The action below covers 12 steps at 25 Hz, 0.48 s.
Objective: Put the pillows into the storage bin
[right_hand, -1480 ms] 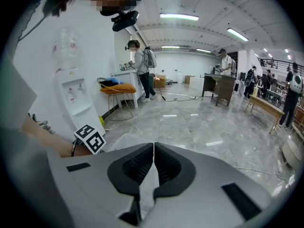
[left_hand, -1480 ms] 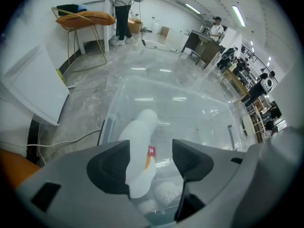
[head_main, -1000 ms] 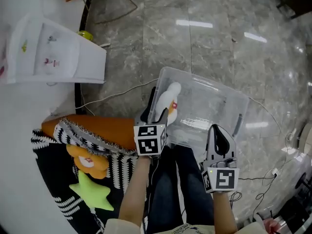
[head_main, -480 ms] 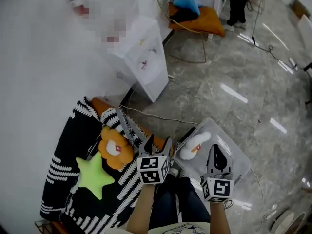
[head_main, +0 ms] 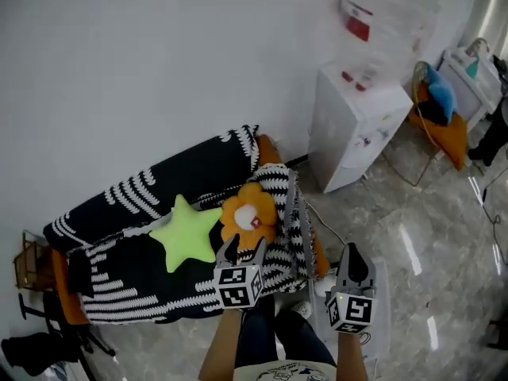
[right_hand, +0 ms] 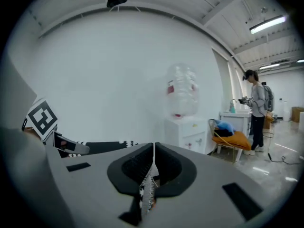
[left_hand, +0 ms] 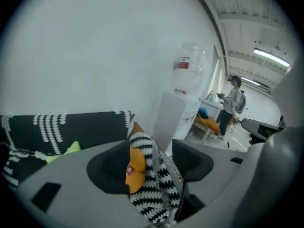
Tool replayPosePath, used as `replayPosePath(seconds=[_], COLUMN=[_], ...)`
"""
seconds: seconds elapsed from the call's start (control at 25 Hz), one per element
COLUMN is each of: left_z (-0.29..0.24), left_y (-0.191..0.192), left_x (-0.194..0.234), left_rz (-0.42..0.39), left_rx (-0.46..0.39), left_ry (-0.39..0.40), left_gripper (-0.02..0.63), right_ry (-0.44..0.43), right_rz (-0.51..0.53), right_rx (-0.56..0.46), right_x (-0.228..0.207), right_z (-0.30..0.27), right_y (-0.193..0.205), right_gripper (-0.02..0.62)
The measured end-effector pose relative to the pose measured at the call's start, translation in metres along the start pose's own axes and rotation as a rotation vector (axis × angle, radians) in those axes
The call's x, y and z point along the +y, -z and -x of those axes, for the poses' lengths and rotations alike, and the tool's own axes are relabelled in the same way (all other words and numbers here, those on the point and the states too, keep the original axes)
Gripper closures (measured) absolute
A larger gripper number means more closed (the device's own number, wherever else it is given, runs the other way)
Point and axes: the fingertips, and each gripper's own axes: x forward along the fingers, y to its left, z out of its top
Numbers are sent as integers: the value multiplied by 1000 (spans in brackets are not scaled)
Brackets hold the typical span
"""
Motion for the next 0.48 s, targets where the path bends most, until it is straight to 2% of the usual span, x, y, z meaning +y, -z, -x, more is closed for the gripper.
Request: replayPosePath(seconds=[0.24,0.48], left_z=[54,95], left_y=[13,40], left_x=[128,237], left_rz=[145,219], left_rx=[-33,-20], left_ry=[-197,-290], left_gripper=[322,322], right_ry=[-205,-320], right_rz=[65,103], right_rx=[-9,20], right_x=[122,245], right_z=[-47,-76], right_y=[-17,-10], right_gripper=[578,578])
